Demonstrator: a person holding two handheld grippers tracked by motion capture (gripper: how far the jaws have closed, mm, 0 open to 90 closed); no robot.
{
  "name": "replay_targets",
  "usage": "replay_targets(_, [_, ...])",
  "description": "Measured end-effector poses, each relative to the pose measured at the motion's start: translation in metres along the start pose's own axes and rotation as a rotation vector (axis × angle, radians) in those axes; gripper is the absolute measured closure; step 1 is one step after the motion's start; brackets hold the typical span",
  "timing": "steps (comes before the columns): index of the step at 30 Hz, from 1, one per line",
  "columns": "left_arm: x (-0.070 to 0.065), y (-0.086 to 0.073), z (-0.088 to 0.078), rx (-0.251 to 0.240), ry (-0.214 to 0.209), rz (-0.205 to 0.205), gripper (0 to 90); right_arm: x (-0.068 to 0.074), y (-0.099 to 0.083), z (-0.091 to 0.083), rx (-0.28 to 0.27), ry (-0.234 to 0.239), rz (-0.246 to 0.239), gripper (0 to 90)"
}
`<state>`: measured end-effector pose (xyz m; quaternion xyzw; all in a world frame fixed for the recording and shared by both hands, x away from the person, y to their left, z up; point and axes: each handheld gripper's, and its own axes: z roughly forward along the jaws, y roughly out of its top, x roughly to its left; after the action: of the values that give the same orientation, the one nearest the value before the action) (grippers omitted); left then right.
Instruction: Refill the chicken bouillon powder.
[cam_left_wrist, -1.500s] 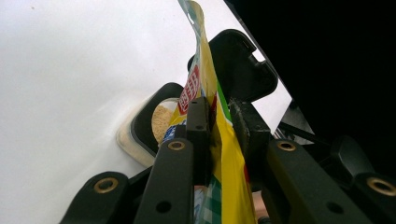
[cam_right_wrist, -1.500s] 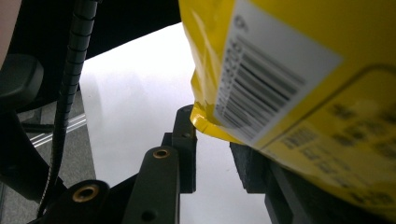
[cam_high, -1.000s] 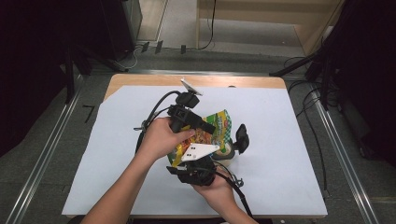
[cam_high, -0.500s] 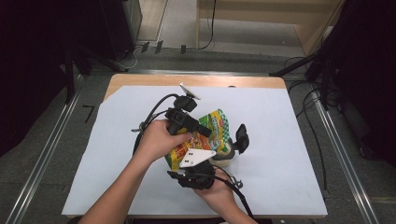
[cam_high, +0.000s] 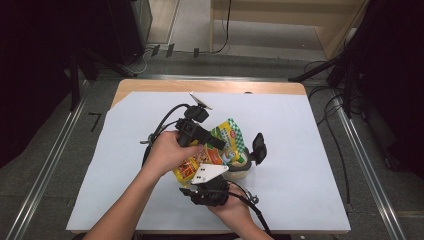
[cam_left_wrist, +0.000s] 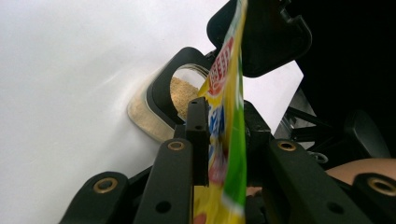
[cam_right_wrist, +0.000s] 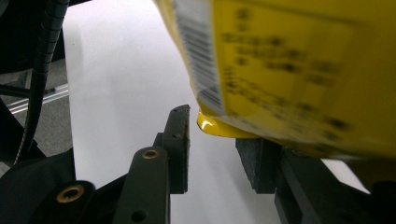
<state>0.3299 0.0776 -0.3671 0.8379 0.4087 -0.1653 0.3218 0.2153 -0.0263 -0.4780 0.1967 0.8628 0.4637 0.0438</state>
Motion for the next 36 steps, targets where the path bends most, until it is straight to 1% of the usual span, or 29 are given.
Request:
replay_targets(3, [0.002, -0.001, 0.001, 0.002, -0.003, -0.002, 78.4, -0.001, -0.002, 0.002, 0.006, -0.002, -0.002, 67.1])
replay_targets(6, [0.003, -0.001, 0.002, -0.004, -0.016, -0.006, 78.3, -0.001, -0.004, 0.003, 0.010, -0.007, -0.004, 66.9])
replay_targets(8, [0.004, -0.001, 0.002, -0.009, -0.017, -0.002, 77.8, -0.002, -0.004, 0.003, 0.009, -0.013, -0.014, 65.6])
replay_targets(10, [0.005, 0.000, 0.002, -0.017, -0.025, -0.009, 75.9, -0.002, -0.005, 0.004, 0.014, -0.020, -0.018, 64.2])
replay_targets(13, [0.005, -0.001, 0.002, -0.023, -0.029, -0.011, 75.0, -0.003, -0.007, 0.005, 0.018, -0.020, -0.011, 64.1])
replay_targets(17, [0.004, 0.000, 0.003, -0.029, -0.028, 0.005, 75.6, -0.003, -0.009, 0.007, 0.034, -0.019, -0.012, 63.4])
replay_targets(20, [0.004, -0.001, 0.005, -0.029, -0.029, -0.006, 75.9, -0.003, -0.010, 0.009, 0.049, -0.024, -0.007, 63.3])
replay_targets(22, [0.005, -0.001, 0.005, -0.020, -0.019, -0.003, 77.0, -0.003, -0.012, 0.011, 0.059, -0.021, 0.000, 62.5])
replay_targets(23, [0.006, -0.001, 0.006, -0.008, -0.012, 0.000, 79.6, -0.004, -0.012, 0.012, 0.075, -0.018, 0.012, 62.5])
replay_targets(24, [0.007, -0.002, 0.007, -0.003, -0.021, 0.004, 83.2, -0.004, -0.014, 0.013, 0.084, -0.040, 0.010, 62.5])
replay_targets(25, [0.009, -0.002, 0.007, 0.002, -0.041, 0.007, 88.2, -0.006, -0.016, 0.014, 0.087, -0.043, 0.017, 63.7])
replay_targets(26, [0.011, -0.003, 0.007, 0.003, -0.062, 0.001, 89.7, -0.008, -0.017, 0.013, 0.076, -0.034, 0.025, 64.6])
replay_targets(28, [0.012, -0.002, 0.007, 0.001, -0.063, -0.007, 89.8, -0.011, -0.018, 0.013, 0.072, -0.021, 0.045, 65.0])
replay_targets(30, [0.011, -0.003, 0.007, 0.003, -0.066, 0.002, 89.8, -0.010, -0.018, 0.014, 0.072, -0.026, 0.037, 64.6])
replay_targets(33, [0.009, -0.003, 0.007, 0.011, -0.054, 0.017, 89.9, -0.008, -0.018, 0.014, 0.078, -0.034, 0.031, 64.1])
replay_targets(34, [0.008, -0.003, 0.007, 0.013, -0.055, 0.019, 90.0, -0.008, -0.018, 0.015, 0.079, -0.029, 0.036, 64.1])
replay_targets(36, [0.009, -0.002, 0.005, 0.023, -0.071, 0.018, 90.0, -0.008, -0.018, 0.015, 0.078, -0.031, 0.037, 64.1])
